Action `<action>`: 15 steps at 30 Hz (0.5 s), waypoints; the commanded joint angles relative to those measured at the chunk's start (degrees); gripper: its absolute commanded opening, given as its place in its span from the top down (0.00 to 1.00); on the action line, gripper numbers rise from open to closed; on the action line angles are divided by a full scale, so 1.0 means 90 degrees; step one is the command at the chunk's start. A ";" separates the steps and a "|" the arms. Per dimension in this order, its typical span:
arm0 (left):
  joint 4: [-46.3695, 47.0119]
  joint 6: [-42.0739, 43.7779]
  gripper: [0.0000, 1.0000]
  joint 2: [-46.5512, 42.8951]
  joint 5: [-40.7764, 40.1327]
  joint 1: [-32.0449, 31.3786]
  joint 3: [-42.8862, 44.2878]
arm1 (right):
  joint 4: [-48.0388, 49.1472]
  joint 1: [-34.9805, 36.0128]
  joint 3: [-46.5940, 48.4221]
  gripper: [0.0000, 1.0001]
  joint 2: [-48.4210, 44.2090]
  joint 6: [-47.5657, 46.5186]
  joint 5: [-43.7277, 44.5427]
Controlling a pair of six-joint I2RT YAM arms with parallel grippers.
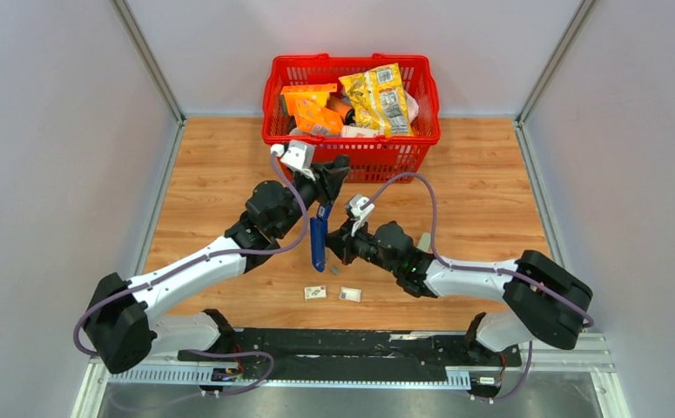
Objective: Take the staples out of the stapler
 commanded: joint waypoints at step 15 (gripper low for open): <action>-0.0740 -0.0158 1.00 -0.2265 0.0103 0.0009 0.0024 | -0.3268 0.0073 -0.0142 1.00 -0.3337 -0.0112 0.1626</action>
